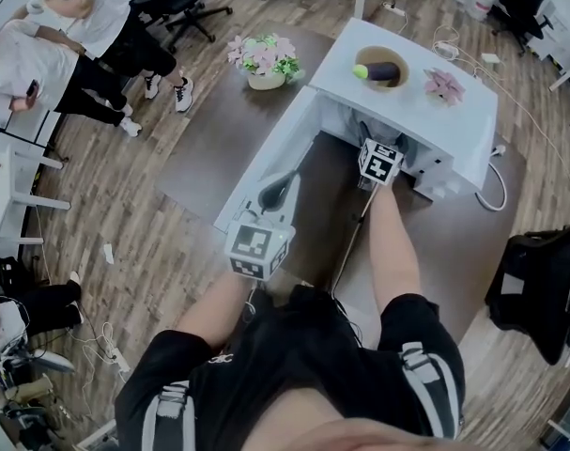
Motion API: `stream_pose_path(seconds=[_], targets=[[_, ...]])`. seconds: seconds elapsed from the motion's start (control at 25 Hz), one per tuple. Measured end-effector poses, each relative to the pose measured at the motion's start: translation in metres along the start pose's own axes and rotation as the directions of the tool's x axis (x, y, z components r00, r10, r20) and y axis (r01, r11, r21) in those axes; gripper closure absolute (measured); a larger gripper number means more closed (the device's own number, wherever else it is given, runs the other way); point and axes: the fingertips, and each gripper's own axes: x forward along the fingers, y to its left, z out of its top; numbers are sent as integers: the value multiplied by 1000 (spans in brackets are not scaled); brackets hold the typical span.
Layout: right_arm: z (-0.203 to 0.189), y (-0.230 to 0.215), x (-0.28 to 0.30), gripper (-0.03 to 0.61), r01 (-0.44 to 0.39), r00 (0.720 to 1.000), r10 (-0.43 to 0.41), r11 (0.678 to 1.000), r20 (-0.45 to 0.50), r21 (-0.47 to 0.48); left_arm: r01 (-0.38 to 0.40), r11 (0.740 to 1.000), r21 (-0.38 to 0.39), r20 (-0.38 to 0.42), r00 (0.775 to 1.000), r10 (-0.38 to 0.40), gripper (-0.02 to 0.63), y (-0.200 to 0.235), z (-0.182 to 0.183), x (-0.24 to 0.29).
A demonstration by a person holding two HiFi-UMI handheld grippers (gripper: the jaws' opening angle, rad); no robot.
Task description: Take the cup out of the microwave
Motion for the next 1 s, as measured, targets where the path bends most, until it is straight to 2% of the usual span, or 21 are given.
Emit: stream_pose_path(seconds=[0.36, 0.72, 1.0], targets=[[5, 5, -43, 115, -37, 997, 34, 998, 62, 43, 12, 1000, 8, 19, 1000, -12, 612, -6, 5, -12], [-2, 17, -119, 115, -63, 995, 59, 997, 85, 45, 55, 998, 12, 65, 996, -55, 612, -19, 18, -23], [32, 44, -203, 115, -74, 984, 69, 997, 167, 23, 101, 995, 7, 113, 988, -101, 612, -24, 33, -41]])
